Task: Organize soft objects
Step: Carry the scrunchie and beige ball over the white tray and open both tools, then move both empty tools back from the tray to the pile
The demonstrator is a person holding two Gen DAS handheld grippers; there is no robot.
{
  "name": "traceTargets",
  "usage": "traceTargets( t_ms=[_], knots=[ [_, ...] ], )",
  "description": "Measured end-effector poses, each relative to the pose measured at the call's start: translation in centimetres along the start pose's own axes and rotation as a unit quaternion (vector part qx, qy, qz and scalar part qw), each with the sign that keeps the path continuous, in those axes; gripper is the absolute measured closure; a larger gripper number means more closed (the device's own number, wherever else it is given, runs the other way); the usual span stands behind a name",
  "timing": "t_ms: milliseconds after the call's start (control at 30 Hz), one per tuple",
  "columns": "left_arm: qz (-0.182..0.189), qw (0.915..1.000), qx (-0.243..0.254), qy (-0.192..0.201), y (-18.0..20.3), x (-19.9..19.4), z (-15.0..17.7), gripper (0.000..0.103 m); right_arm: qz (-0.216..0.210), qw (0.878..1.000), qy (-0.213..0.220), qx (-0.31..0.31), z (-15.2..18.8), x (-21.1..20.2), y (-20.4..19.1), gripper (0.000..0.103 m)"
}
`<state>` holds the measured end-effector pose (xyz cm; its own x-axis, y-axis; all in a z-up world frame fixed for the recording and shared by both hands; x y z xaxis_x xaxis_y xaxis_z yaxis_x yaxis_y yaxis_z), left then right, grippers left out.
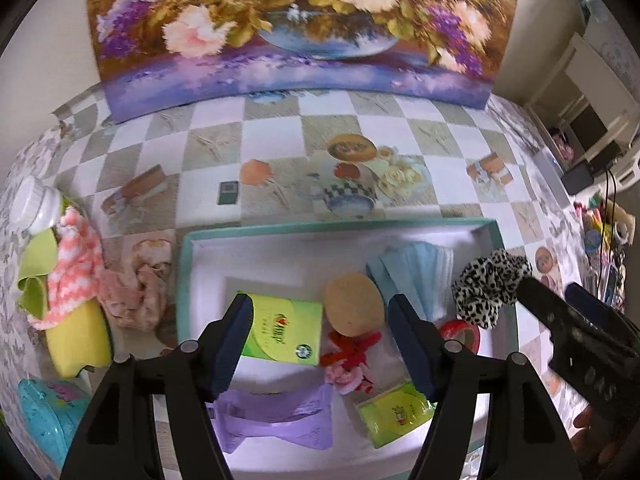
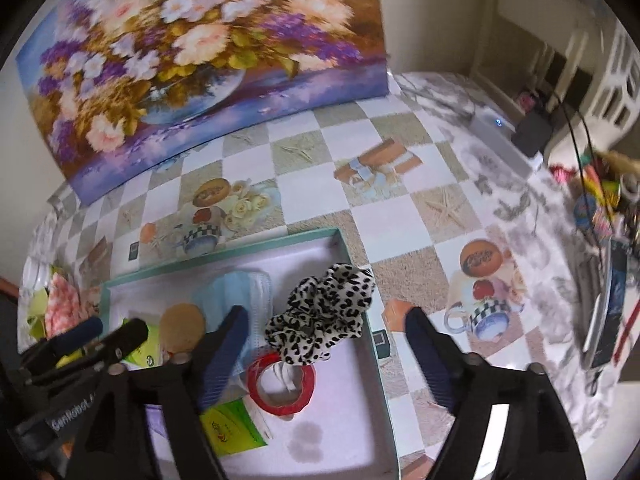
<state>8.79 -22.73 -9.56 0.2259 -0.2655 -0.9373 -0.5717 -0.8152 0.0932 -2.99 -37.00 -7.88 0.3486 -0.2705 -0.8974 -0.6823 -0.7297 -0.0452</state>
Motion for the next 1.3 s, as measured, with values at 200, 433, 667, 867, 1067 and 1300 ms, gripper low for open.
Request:
traceTargets(
  t_ms=[200,433,667,867,1067,1300],
  knots=[
    [-0.013,0.9984,-0.026,0.049,-1.9,-2.1,-1.5,0.032,0.015,0.999,0.023,-0.034,-0.6,-2.0,-1.4,0.000],
    [-0.013,0.9970,-0.058,0.051,-4.1,-2.7,-2.0,0.032,0.020,0.999,0.003,-0.034,0.2,-1.4,-1.8,0.000],
    [-0.026,0.9929,-0.097,0.065,-8.0,-2.7,-2.0,0.003,0.016,0.999,-0.016,-0.033,0.9,-0.5,-2.9,0.000],
    [-0.064,0.9869,-0.119,0.088,-12.0,-3.6,-2.1,0.000,0.003,0.999,-0.016,-0.051,1.1,-0.6,-5.2,0.000],
    [-0.069,0.9844,-0.139,0.083,-14.7,-4.3,-1.6,0.000,-0.006,0.997,-0.016,-0.069,1.4,-0.7,-7.7,0.000],
    [-0.080,0.9788,-0.160,0.099,-17.8,-6.3,-1.4,0.000,-0.018,0.996,-0.008,-0.090,1.7,-0.8,-11.2,0.000]
  ],
)
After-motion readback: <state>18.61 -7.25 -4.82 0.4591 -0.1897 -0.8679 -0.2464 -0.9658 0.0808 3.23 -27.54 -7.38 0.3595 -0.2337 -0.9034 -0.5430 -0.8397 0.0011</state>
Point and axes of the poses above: each gripper's, at about its wrist camera, not at the fingertips, and x roughly the way its jaws point, y to its right, z to its underside, the point moved 10 cm from there along x, roughly the way its jaws point, and after that the axes turned 1 degree about -x, right-handed, at the moved point
